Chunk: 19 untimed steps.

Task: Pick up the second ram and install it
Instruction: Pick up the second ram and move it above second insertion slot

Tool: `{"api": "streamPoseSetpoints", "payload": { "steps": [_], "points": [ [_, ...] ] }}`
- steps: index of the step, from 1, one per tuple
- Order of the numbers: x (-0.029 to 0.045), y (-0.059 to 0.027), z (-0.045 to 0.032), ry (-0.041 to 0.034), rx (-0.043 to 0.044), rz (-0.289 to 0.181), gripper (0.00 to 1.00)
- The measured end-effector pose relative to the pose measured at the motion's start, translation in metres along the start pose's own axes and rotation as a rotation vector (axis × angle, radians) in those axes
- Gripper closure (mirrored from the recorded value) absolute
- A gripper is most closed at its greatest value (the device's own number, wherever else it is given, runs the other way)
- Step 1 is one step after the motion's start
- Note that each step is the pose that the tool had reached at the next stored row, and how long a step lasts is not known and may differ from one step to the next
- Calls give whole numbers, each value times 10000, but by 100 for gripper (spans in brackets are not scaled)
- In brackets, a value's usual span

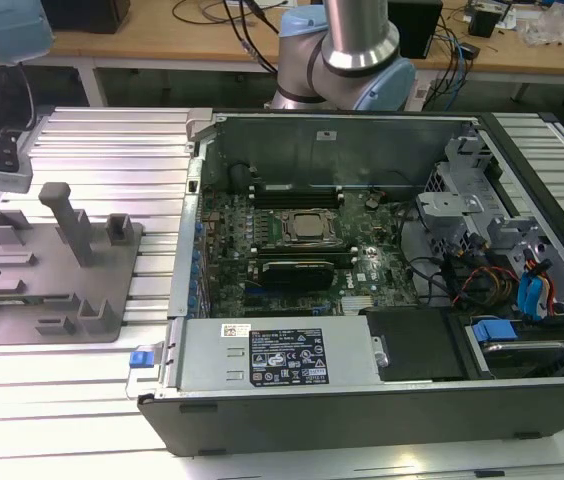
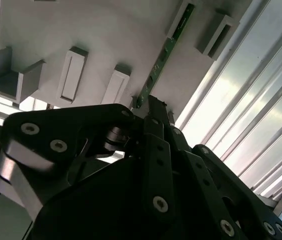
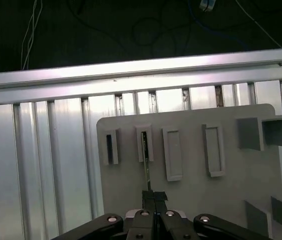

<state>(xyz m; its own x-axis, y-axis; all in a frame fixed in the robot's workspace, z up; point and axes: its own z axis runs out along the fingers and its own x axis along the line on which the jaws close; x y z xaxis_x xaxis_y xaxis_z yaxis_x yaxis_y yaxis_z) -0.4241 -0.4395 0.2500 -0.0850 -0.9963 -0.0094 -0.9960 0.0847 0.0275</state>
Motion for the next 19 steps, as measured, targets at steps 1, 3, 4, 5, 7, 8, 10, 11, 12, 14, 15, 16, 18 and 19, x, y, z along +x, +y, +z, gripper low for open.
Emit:
{"api": "streamPoseSetpoints", "payload": {
  "steps": [1,3,4,5,7,8,10,11,12,14,15,16,18,19],
  "points": [
    [0,0,3,4,-2,-17,92],
    [0,0,11,0,3,-19,92],
    [0,-1,36,-1,10,-22,92],
    [0,-1,50,1,8,-27,92],
    [1,-2,104,2,9,-70,92],
    [1,-3,129,3,10,-97,92],
    [2,-3,151,9,8,-125,92],
    [1,-4,169,7,11,-150,92],
    [2,-5,199,10,8,-214,92],
    [2,-5,220,12,9,-256,92],
    [2,-5,219,14,8,-261,92],
    [2,-6,219,14,7,-265,92],
    [2,-6,219,14,7,-270,92],
    [2,-6,220,14,8,-273,86]
  ]
}}
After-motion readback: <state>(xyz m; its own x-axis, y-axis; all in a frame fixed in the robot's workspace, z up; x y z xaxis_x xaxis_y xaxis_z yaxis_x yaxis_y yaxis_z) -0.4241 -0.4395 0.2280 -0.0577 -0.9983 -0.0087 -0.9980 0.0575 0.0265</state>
